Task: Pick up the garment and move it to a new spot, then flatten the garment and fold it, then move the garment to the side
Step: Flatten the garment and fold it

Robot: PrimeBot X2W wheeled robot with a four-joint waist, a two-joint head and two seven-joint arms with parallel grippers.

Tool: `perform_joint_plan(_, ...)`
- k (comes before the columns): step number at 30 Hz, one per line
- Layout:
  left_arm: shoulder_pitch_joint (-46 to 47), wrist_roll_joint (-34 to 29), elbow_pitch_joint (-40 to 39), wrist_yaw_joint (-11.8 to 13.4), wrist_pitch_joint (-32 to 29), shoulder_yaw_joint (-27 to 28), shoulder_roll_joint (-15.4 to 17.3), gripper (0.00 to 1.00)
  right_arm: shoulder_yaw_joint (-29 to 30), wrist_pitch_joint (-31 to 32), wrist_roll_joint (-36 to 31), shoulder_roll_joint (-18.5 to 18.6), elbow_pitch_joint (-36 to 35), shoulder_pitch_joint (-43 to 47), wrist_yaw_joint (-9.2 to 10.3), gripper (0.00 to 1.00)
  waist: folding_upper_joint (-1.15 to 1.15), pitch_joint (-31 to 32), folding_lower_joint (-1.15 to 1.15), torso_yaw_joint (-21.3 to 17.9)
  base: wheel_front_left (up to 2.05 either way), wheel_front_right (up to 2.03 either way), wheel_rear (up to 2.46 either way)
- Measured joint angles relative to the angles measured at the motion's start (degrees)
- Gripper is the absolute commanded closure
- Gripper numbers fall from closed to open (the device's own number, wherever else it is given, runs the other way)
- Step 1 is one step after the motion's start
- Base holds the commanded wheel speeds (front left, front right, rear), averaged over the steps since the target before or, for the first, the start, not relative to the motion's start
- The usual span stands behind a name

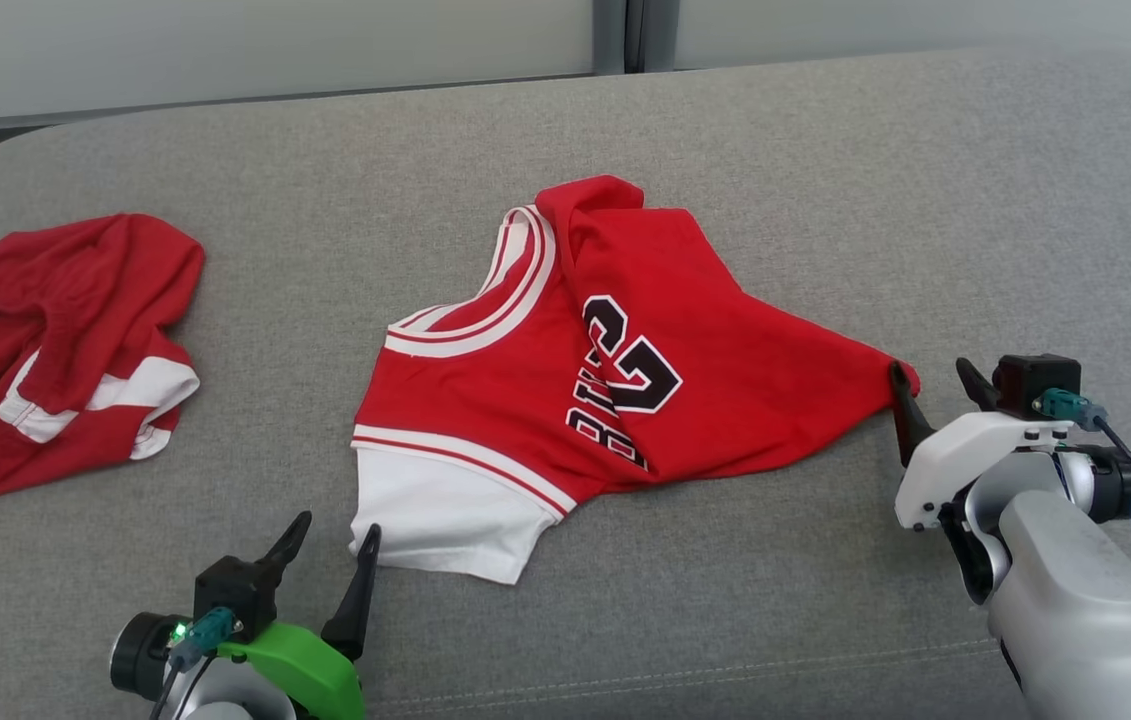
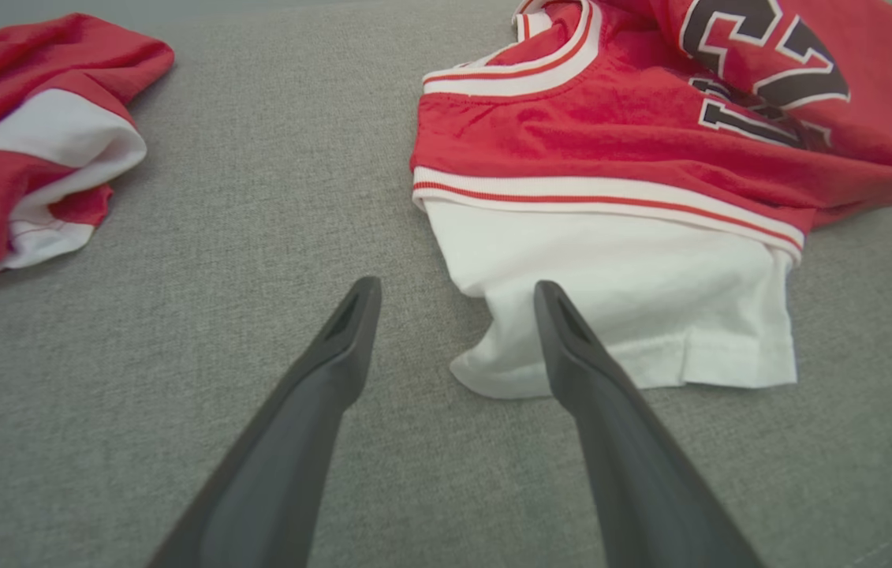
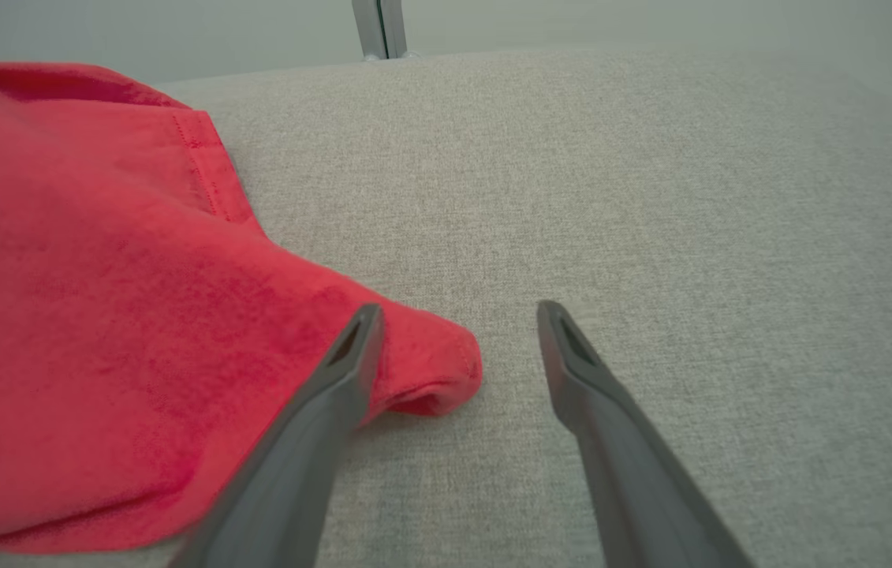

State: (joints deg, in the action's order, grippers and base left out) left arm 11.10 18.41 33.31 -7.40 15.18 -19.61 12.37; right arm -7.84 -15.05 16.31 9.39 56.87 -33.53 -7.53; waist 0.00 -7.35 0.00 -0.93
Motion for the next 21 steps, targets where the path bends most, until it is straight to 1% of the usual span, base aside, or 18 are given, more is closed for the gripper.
perform_joint_plan(5,0.03,0.2,-1.2,0.0,0.0,-0.86,0.86,0.0,0.76,0.0,-0.35,-0.14,3.22,-1.08,0.0,0.0,0.0,-1.1,0.0,0.44,0.0,0.0,0.0)
perform_joint_plan(6,-0.18,0.49,-1.56,0.0,0.0,-1.81,0.97,0.0,0.71,0.0,-0.35,-0.58,4.94,-1.36,0.0,0.0,0.0,-1.27,0.0,0.64,0.0,0.0,0.0)
perform_joint_plan(8,-0.46,0.82,-1.7,0.0,-0.01,-3.02,1.08,0.0,0.83,0.0,-0.35,-0.68,6.25,-1.82,0.0,0.0,0.0,-1.36,0.0,0.94,0.0,0.0,0.0)
perform_joint_plan(16,1.57,2.41,0.18,0.0,-0.01,-5.5,1.35,0.0,1.9,0.0,-0.86,-1.04,7.75,-3.69,0.0,0.0,0.0,-1.9,0.0,1.87,0.0,0.0,0.0)
perform_joint_plan(21,3.39,3.74,2.2,0.0,-0.01,-8.33,1.32,0.0,2.66,0.0,-2.0,-1.13,9.18,-4.88,0.0,0.0,0.0,-2.73,0.0,1.92,0.0,0.0,0.0)
